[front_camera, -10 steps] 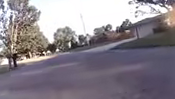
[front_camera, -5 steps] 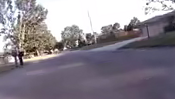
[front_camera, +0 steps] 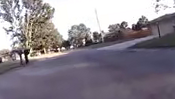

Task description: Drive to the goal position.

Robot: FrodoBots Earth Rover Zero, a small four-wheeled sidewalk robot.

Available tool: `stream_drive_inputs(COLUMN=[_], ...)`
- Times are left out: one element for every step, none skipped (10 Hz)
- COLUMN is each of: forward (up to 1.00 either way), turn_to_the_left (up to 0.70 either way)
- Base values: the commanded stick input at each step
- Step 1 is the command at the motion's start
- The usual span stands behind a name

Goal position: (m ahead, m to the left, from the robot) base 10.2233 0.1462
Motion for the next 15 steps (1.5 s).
stream_drive_inputs(forward=[0.99, 0.99, 0.99, 0.98, 0.98, 0.98, 0.98, 0.98, 0.98, 0.98, 0.99, 0.99, 0.99, 0.99, 0.99], turn_to_the_left=[0.02, 0.02, 0.02, 0.02, 0.00, -0.17, -0.34, -0.14, 0.00, 0.00, 0.00, 0.00, -0.32, 0.00, 0.00])
